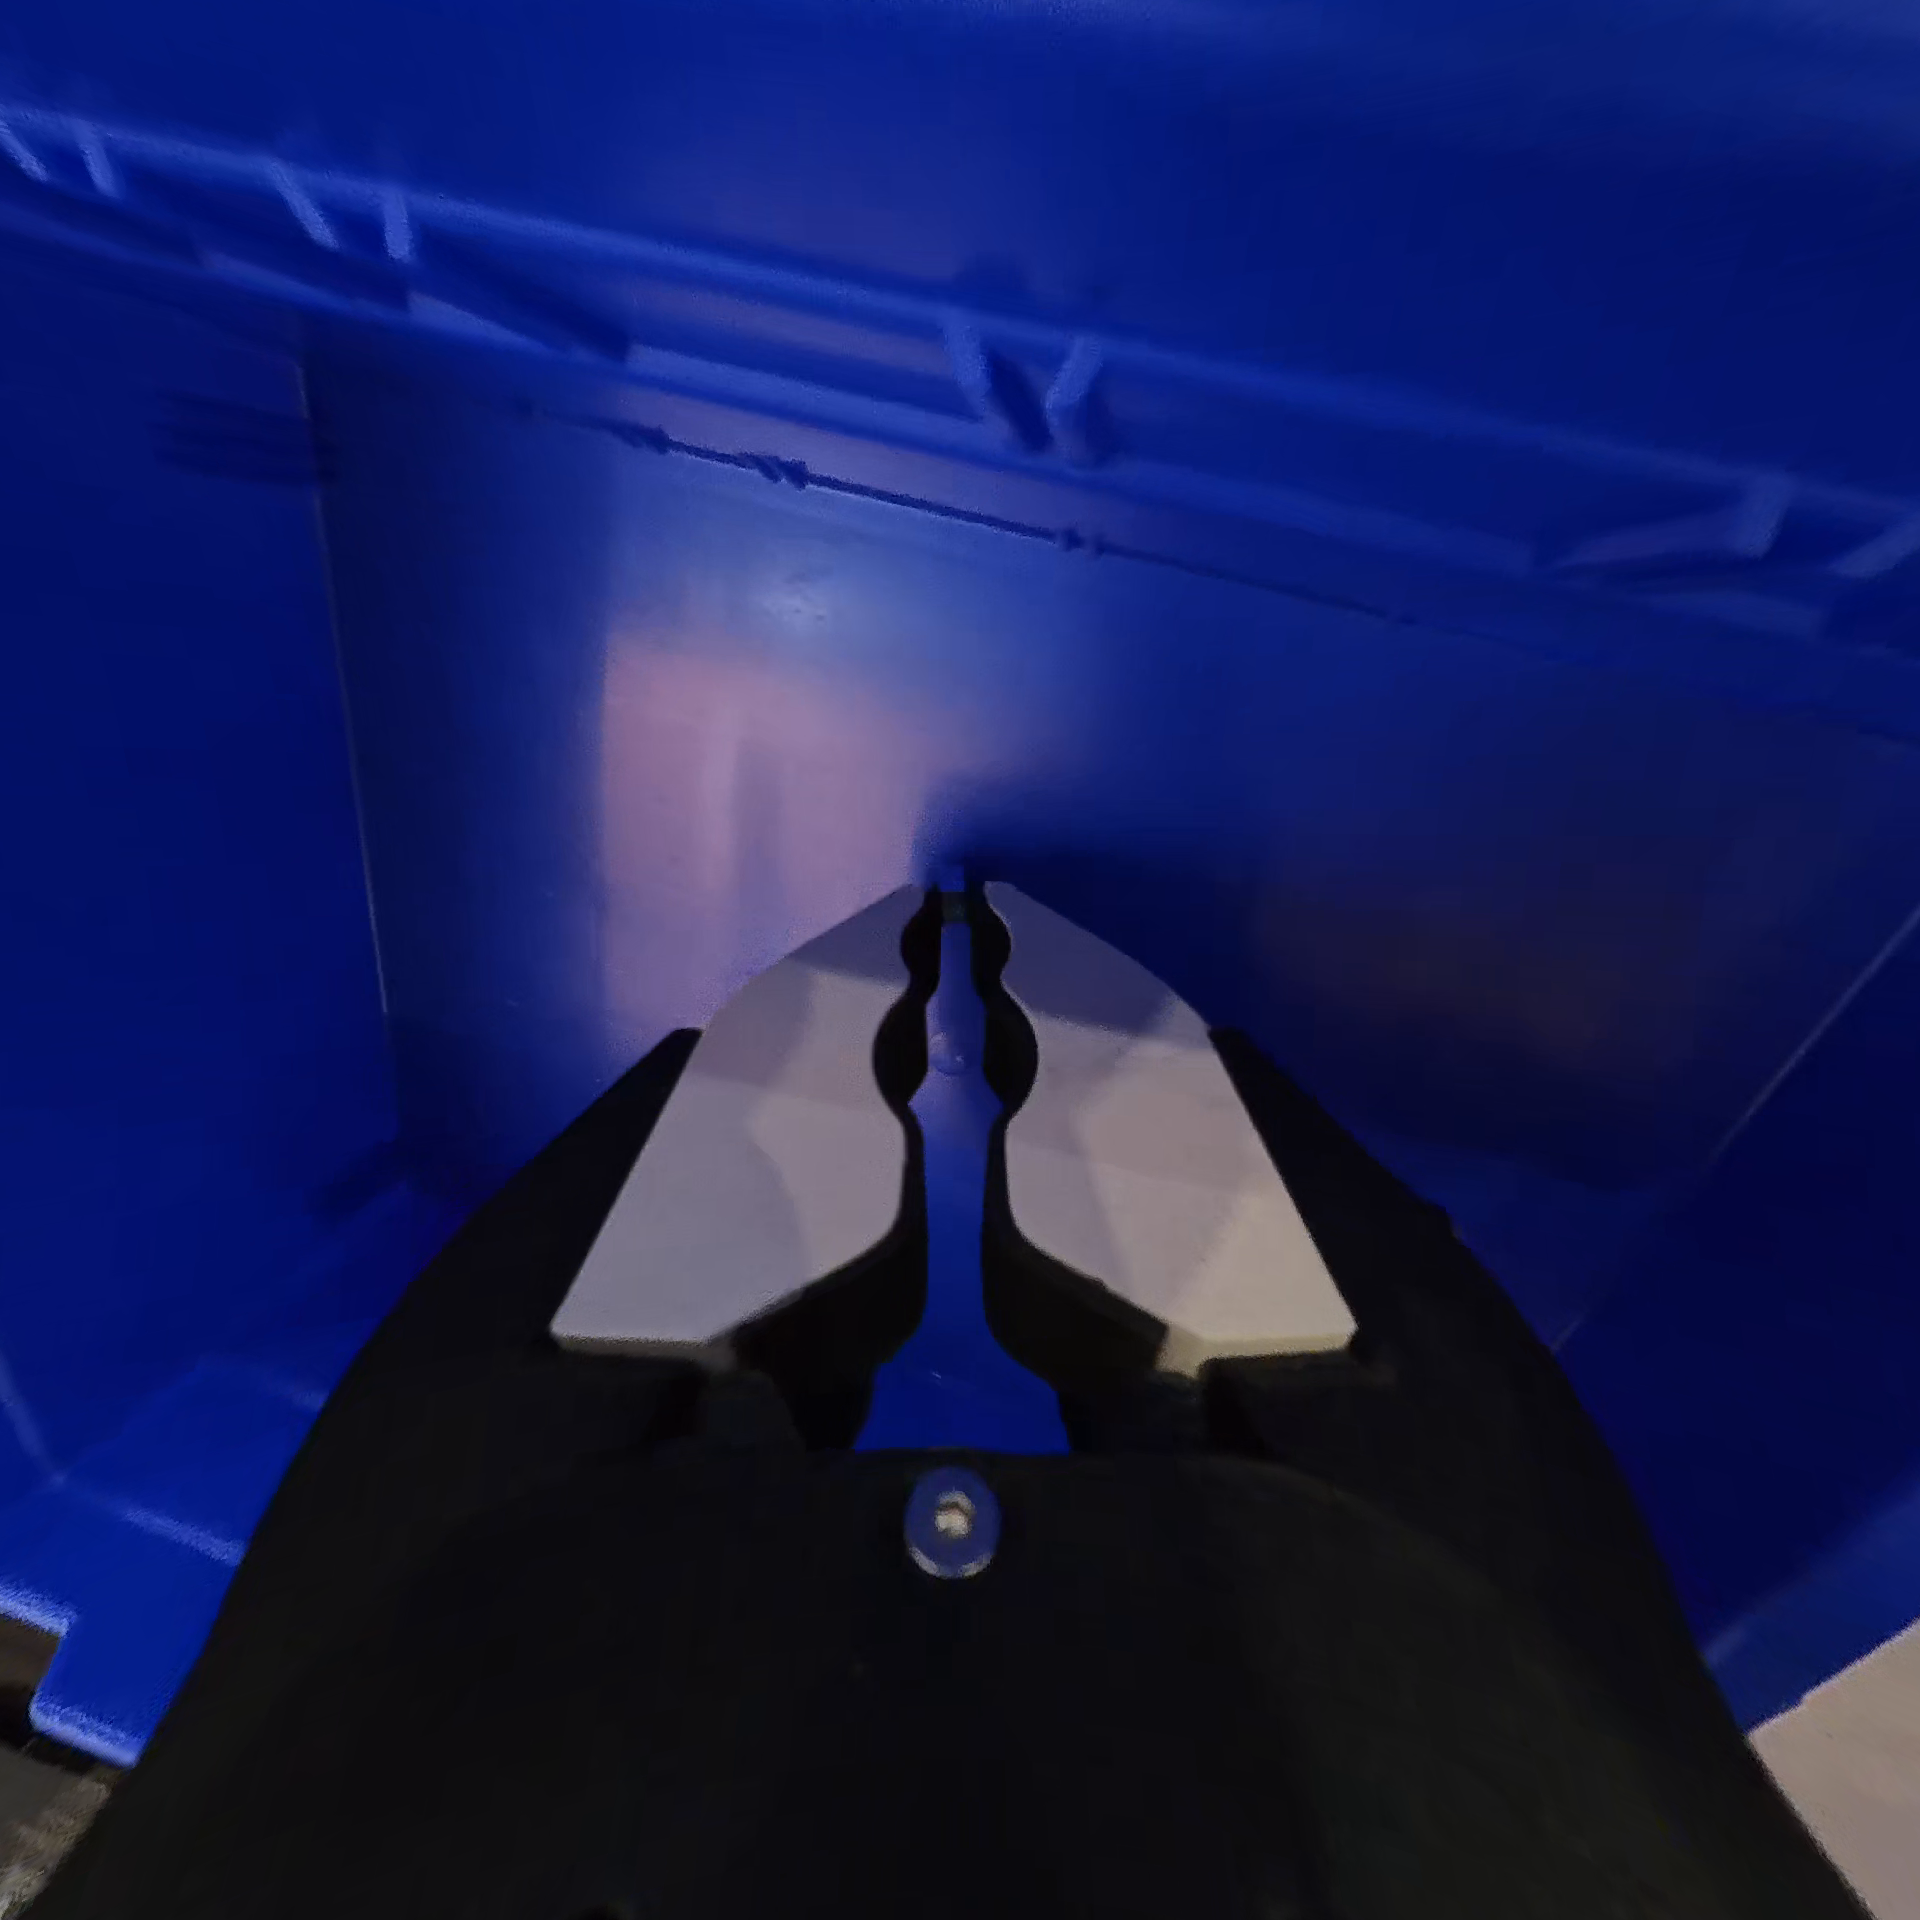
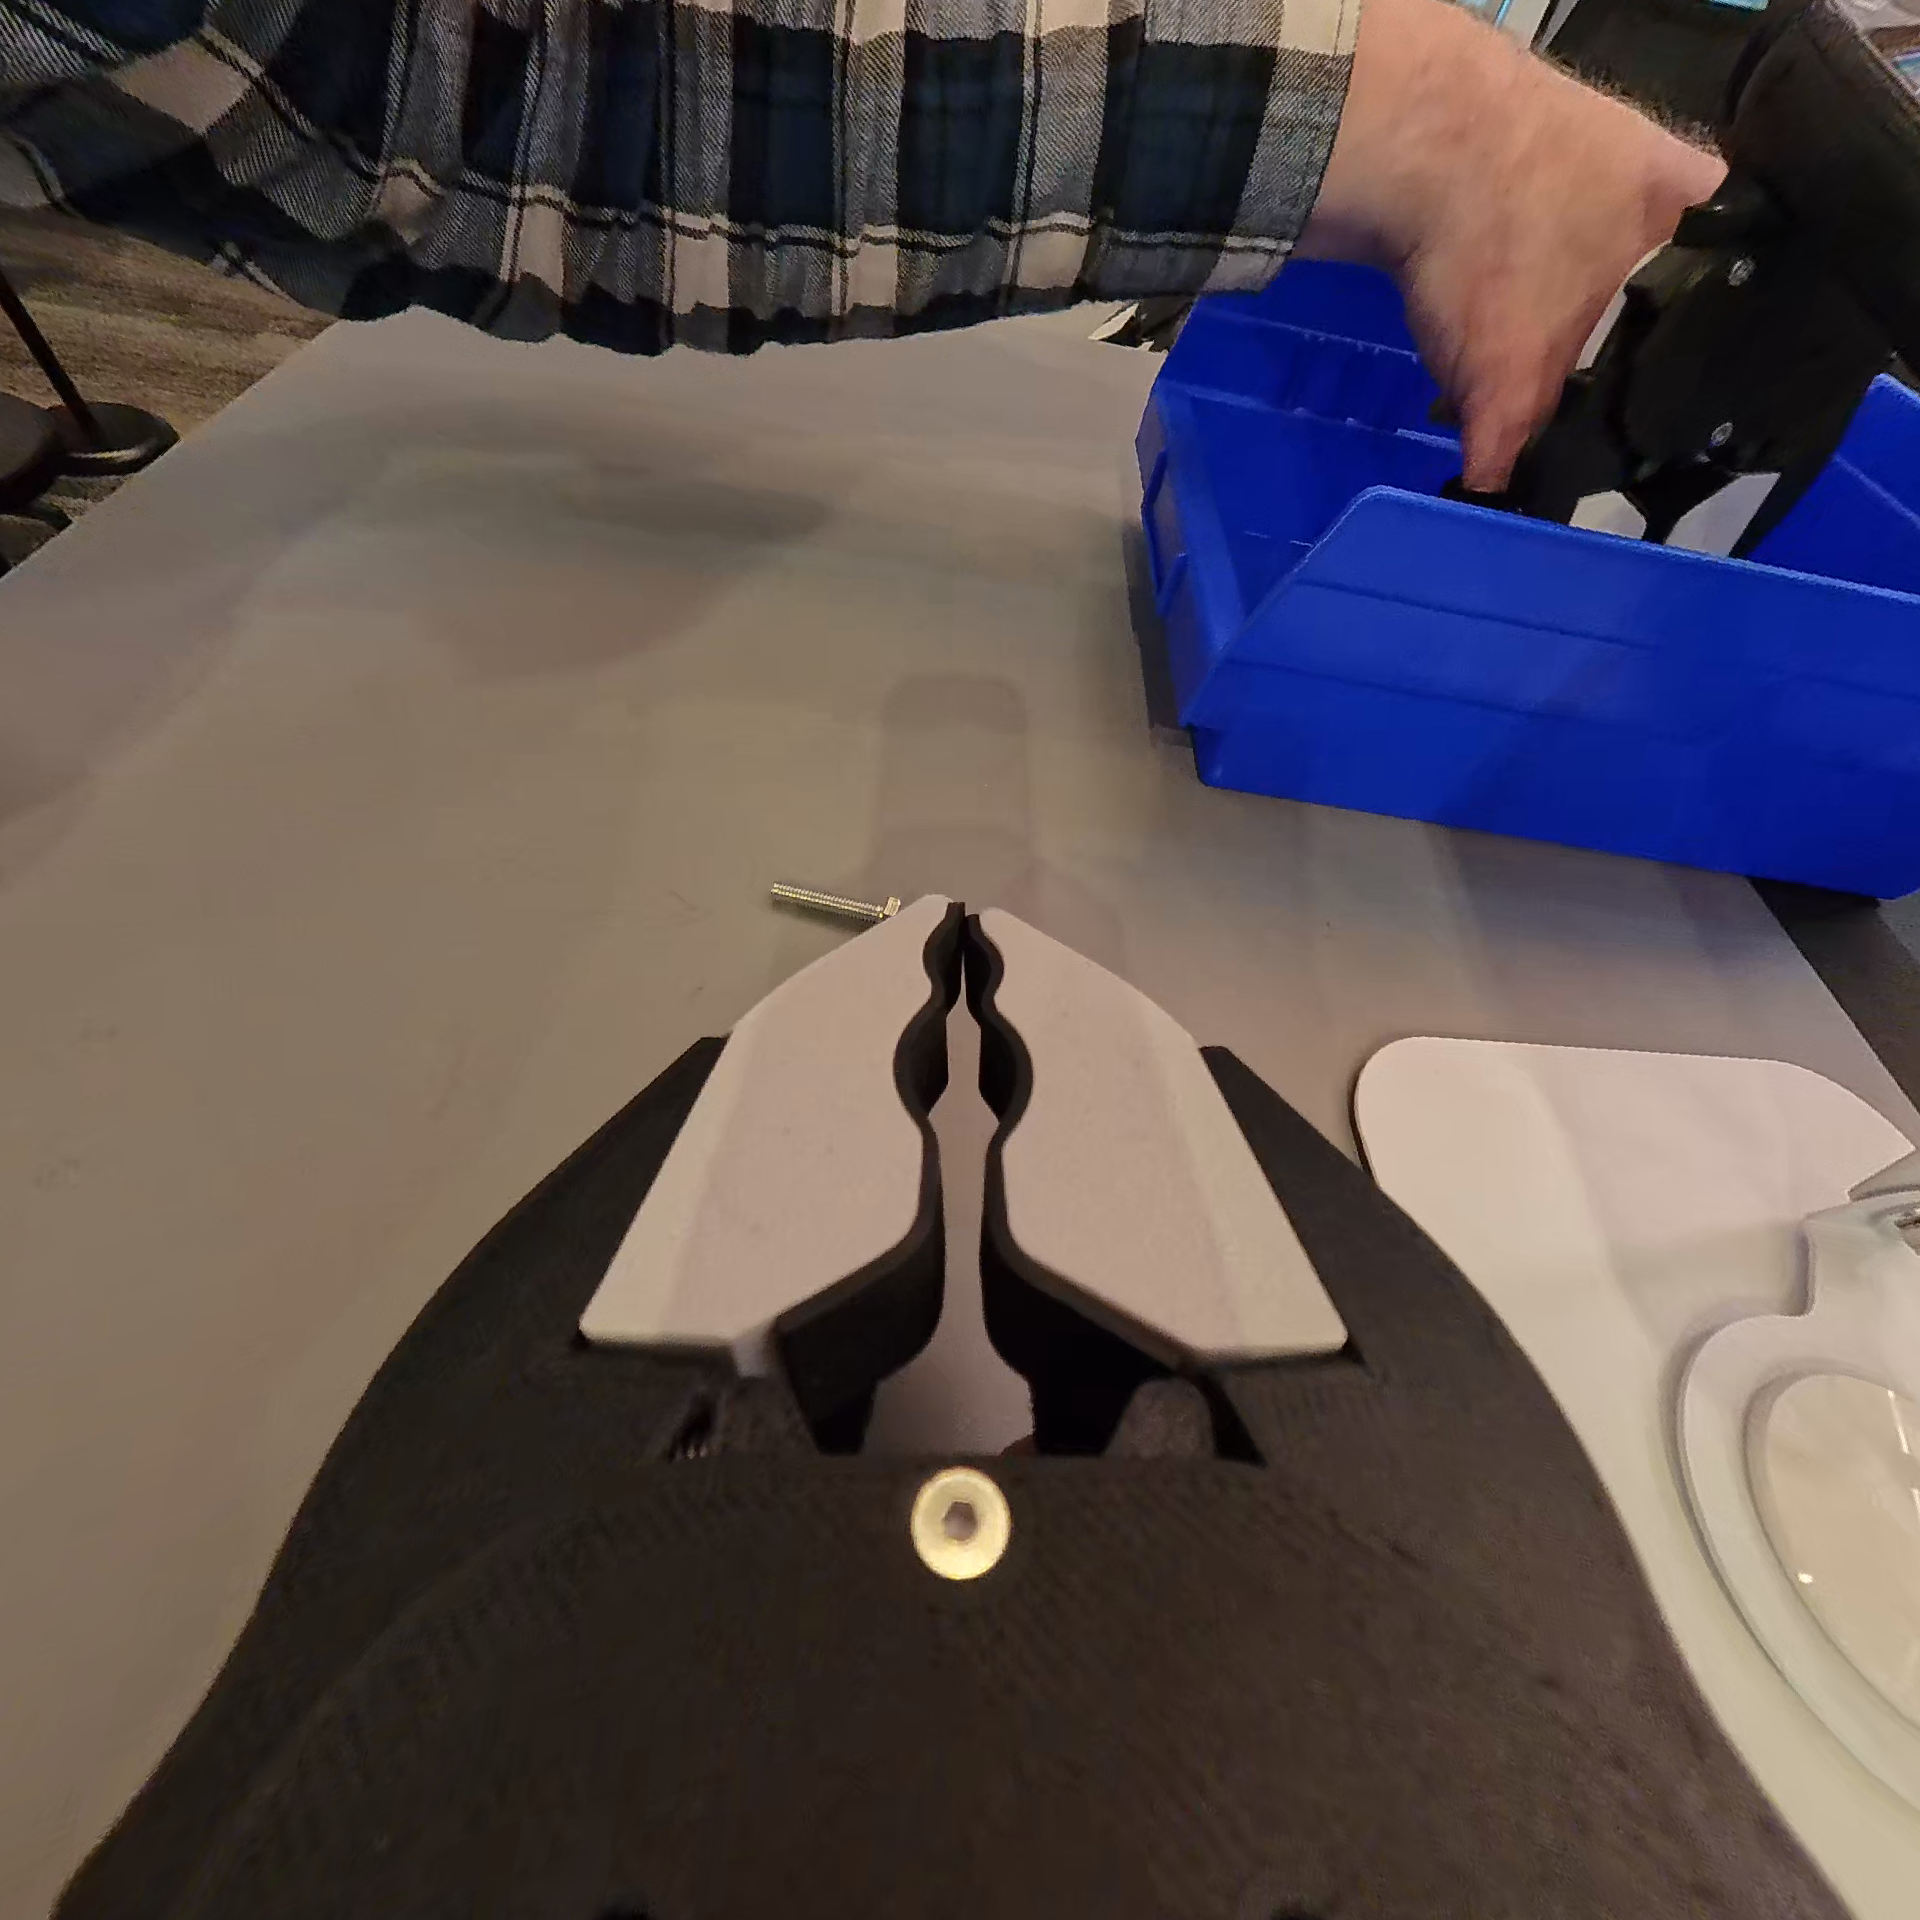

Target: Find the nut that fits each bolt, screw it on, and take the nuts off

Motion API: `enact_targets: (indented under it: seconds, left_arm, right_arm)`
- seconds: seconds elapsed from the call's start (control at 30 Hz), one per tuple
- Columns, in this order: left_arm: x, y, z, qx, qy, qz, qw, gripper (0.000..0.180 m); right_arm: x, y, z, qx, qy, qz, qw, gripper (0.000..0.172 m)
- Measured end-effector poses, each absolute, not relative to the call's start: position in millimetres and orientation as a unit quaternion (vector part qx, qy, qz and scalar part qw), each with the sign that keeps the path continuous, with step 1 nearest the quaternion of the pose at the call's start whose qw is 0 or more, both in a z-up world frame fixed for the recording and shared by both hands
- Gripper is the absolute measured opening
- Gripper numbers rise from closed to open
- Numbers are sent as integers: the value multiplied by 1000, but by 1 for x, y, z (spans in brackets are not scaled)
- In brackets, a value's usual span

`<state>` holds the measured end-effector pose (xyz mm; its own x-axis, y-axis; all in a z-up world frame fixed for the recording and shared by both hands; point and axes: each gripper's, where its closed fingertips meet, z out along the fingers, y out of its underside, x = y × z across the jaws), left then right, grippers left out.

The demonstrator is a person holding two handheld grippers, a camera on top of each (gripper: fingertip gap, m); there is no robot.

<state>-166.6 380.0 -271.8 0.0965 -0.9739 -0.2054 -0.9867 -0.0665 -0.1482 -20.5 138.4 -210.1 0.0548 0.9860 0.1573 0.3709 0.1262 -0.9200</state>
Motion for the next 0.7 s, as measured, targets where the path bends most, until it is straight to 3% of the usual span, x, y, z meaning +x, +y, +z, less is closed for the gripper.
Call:
enact_targets:
  seconds: [0.2, 0.37, 0.57, 0.7]
  left_arm:
    - [-169, 380, -267, -732, 665, 35, 141, 5]
    - [-177, 355, -224, -737, 645, 46, 196, 5]
    - [-154, 258, -179, -699, 661, -25, 274, 4]
    - [-110, 201, -182, -675, 661, -67, 319, 4]
  right_arm:
    - [-21, 138, -210, -567, -598, 339, 454, 0]
    - [-20, 139, -209, -567, -596, 340, 456, 0]
    - [-21, 140, -209, -570, -592, 339, 458, 0]
    - [-21, 143, -209, -573, -587, 336, 463, 0]
